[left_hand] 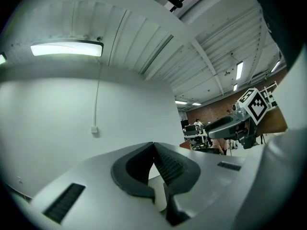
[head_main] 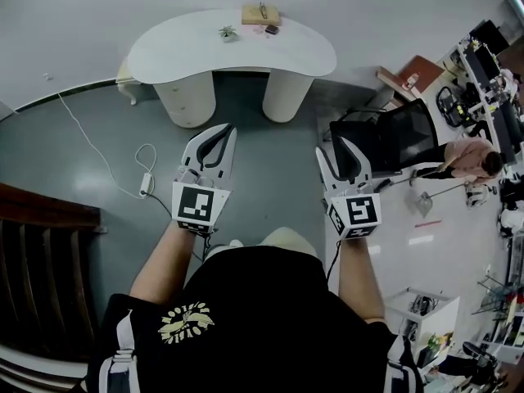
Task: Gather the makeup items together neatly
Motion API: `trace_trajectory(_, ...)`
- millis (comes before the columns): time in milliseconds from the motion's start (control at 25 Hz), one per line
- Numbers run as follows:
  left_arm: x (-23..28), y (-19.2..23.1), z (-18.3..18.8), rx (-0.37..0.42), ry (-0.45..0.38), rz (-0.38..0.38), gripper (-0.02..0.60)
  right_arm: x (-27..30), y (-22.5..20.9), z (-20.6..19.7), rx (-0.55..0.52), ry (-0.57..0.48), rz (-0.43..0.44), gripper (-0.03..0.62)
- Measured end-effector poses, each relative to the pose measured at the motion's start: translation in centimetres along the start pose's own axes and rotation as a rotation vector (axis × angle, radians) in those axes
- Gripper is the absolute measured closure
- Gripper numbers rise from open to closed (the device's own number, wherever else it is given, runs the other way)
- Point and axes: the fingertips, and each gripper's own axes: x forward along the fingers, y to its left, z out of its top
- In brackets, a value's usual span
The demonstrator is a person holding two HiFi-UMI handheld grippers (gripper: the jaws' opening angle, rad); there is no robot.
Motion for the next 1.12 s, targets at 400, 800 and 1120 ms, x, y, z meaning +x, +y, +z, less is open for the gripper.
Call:
trace_trajectory(400, 3.6, 1.9, -1.5, 0.008, 0.015, 0.033, 0.558, 4.0, -2.3, -0.7, 0.018, 0.003, 0.039, 0.35)
trace_trajectory(800, 10.9, 3.0, -3.3, 0.007, 0.08, 0.04, 0.558, 10.4, -7.8, -1.7, 0.025, 0.011, 0.08, 0.349)
trace_trajectory(1120, 17.1, 4.1, -3.6, -0.006, 0.057, 0.065, 0.559, 14.6, -12.6, -2.5, 0.02, 0.027, 0.098, 0.35)
